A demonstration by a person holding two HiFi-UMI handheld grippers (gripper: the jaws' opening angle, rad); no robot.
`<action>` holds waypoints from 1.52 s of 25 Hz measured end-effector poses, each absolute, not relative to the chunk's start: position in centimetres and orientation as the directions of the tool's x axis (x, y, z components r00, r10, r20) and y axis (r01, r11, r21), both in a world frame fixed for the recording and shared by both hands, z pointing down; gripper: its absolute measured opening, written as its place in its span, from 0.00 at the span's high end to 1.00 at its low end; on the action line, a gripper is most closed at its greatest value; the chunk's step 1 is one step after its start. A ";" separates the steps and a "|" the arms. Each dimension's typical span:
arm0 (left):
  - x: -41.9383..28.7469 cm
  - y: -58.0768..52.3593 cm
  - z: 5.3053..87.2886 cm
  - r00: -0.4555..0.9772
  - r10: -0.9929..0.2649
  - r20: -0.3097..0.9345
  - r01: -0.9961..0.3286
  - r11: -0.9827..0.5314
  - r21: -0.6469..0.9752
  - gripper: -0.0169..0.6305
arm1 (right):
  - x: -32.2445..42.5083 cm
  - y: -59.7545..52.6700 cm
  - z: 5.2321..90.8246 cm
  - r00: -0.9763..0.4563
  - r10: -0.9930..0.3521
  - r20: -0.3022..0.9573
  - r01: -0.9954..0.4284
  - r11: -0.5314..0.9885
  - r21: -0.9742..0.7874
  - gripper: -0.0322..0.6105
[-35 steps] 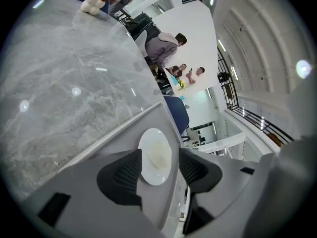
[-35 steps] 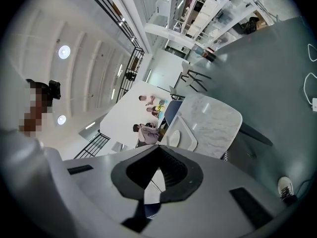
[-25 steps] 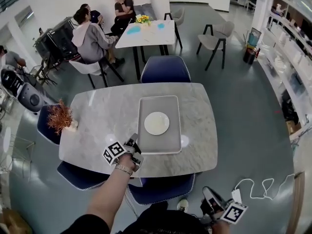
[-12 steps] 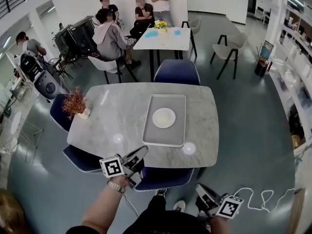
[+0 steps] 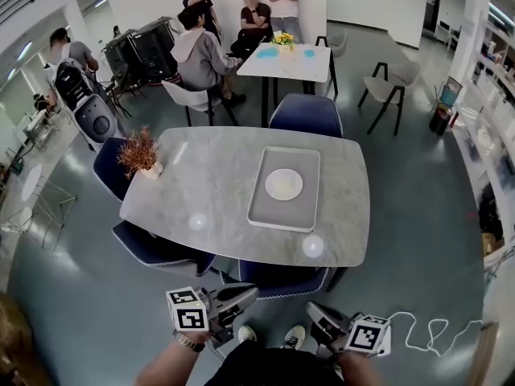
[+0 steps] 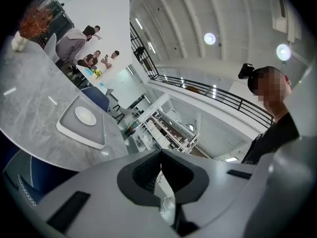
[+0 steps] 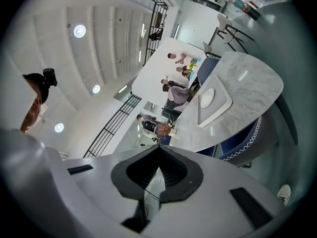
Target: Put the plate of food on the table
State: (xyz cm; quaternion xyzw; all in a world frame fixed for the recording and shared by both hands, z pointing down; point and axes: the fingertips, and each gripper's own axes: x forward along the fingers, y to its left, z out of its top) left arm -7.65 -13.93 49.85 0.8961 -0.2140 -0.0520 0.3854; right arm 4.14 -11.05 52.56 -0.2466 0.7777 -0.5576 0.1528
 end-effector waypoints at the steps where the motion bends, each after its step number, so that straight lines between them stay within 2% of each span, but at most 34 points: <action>1: -7.9 -12.9 49.9 0.908 -0.414 0.068 -0.334 -0.616 0.713 0.96 | 3.4 -10.8 52.6 -0.836 -0.548 0.041 -0.216 0.260 -0.941 0.93; 6: -10.1 -8.6 49.9 0.929 -0.366 0.050 -0.291 -0.641 0.710 0.96 | -0.4 -9.5 52.4 -0.838 -0.543 0.055 -0.234 0.266 -0.935 0.93; 10: -13.1 -5.8 50.2 0.941 -0.335 0.043 -0.260 -0.639 0.724 0.96 | -3.4 -7.8 52.8 -0.816 -0.567 0.109 -0.304 0.261 -0.916 0.93; 13: -15.4 -4.1 50.6 0.949 -0.312 0.041 -0.240 -0.634 0.735 0.96 | -6.5 -5.9 52.8 -0.810 -0.581 0.081 -0.259 0.231 -0.938 0.93; 19: -18.6 -0.6 51.6 0.956 -0.289 0.052 -0.225 -0.605 0.764 0.96 | -10.3 -2.2 52.9 -0.798 -0.596 0.083 -0.269 0.230 -0.935 0.93; 32: -20.5 5.0 52.4 0.968 -0.250 0.017 -0.164 -0.580 0.798 0.96 | -12.7 3.9 53.7 -0.772 -0.630 0.082 -0.288 0.233 -0.929 0.93; 38: -21.1 5.6 52.9 0.959 -0.280 0.043 -0.193 -0.537 0.821 0.96 | -13.1 5.6 53.2 -0.774 -0.629 0.078 -0.301 0.256 -0.918 0.93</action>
